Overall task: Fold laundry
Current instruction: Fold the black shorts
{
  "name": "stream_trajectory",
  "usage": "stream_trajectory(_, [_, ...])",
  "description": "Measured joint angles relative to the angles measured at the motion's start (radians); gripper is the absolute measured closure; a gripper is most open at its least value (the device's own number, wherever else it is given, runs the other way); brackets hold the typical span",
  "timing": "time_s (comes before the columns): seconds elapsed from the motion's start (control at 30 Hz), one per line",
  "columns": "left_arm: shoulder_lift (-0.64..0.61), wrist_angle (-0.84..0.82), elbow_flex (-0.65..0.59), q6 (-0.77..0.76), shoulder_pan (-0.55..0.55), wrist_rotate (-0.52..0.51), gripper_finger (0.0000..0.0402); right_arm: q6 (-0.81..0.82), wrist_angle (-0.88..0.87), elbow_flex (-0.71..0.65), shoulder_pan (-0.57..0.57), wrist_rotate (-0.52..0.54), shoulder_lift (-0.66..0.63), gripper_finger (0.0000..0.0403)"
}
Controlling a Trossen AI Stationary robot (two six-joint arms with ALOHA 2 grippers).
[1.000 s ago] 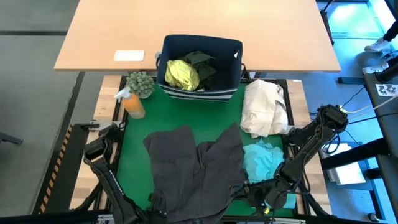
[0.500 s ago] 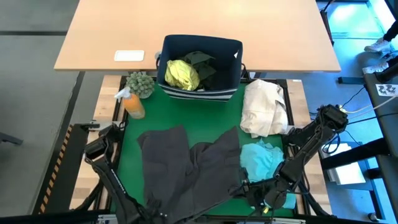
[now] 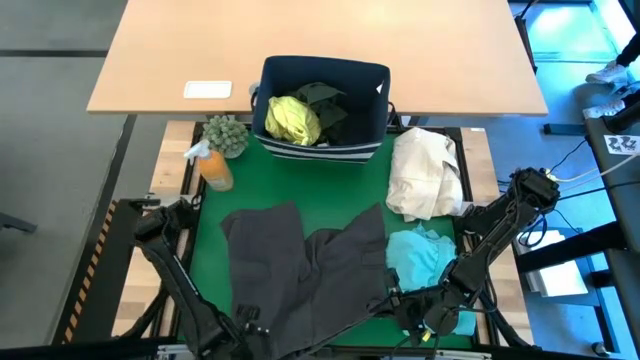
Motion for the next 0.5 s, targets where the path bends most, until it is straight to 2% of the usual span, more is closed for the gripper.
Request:
stream_trajectory(0.1, [-0.034, -0.021, 0.0, 0.027, -0.007, -0.133, 0.0239, 0.0, -0.003, 0.0, 0.0, 0.0, 0.0, 0.0396])
stream_trajectory(0.17, [-0.04, -0.079, 0.002, 0.03, -0.011, -0.268, 0.0239, 0.0, -0.003, 0.0, 0.0, 0.002, 0.0, 0.0394])
stream_trajectory(0.23, [-0.037, -0.162, -0.007, 0.031, -0.01, -0.358, 0.0239, 0.0, -0.003, 0.0, 0.0, 0.002, 0.0, 0.0394])
stream_trajectory(0.37, [-0.033, -0.268, -0.088, 0.032, 0.029, -0.374, 0.0239, 0.0, -0.007, 0.0, 0.0, 0.002, 0.0, 0.0396])
stream_trajectory(0.5, [-0.033, -0.279, -0.194, 0.048, 0.081, -0.381, 0.0239, 0.0, -0.008, 0.0, 0.0, 0.003, 0.0, 0.0394])
